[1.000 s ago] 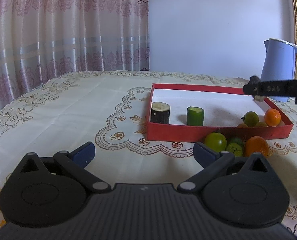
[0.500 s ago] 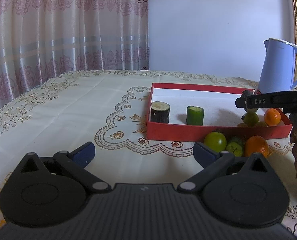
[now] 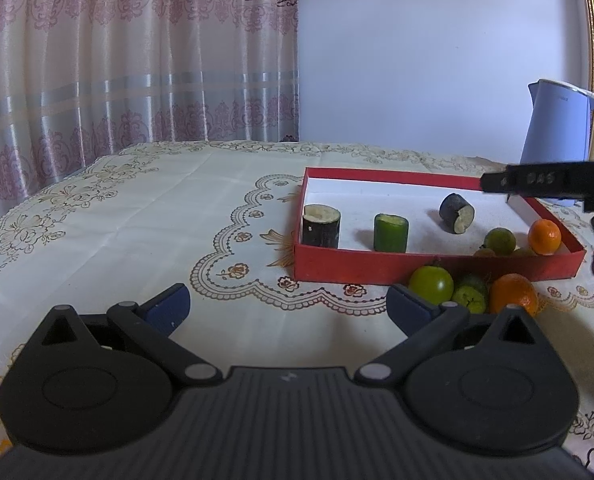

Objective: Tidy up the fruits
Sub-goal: 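Withdraw the open right tool from the tray, then move the left tool toward the green round fruit before the tray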

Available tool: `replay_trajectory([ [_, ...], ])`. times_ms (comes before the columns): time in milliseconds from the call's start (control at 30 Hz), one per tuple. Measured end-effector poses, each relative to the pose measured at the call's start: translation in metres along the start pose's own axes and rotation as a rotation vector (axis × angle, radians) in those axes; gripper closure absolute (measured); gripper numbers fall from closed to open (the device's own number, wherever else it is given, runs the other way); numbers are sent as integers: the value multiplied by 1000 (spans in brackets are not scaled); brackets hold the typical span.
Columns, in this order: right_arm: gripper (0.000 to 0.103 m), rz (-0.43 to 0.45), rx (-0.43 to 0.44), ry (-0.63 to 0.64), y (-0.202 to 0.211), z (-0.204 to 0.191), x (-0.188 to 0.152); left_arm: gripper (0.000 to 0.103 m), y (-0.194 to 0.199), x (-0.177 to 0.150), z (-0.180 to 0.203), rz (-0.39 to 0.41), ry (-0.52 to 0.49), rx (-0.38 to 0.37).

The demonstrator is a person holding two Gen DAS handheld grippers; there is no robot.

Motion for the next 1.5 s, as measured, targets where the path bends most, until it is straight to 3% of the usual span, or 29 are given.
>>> replay_trajectory([
  [200, 43, 53, 23, -63, 32, 19, 4, 0, -2, 4, 2, -8, 2, -29],
  [300, 42, 66, 27, -113, 43, 35, 2, 0, -5, 10, 19, -11, -81, -82],
  [400, 42, 77, 26, -159, 46, 49, -1, 0, -2, 18, 40, 53, -199, -107],
  [533, 42, 86, 47, -177, 49, 53, -1, 12, -11, 31, 57, 62, -260, -164],
  [700, 42, 119, 78, -186, 58, 55, 2, 15, -32, 32, 67, 24, -291, -218],
  [900, 42, 134, 102, -208, 62, 59, 4, 29, -44, 26, 72, -11, -306, -232],
  [1500, 41, 132, 115, -210, 61, 56, 3, 28, -51, 21, 79, -18, -314, -235],
])
Point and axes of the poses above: each gripper's, at about its wrist camera, not at the fingertips, and y roughly against the way its jaws point, z to its right, x to its top, the point moved 4 cm from there along -y, roughly the way its jaws point, and after that the axes turned 3 degrees about x, right-handed, at the moved point
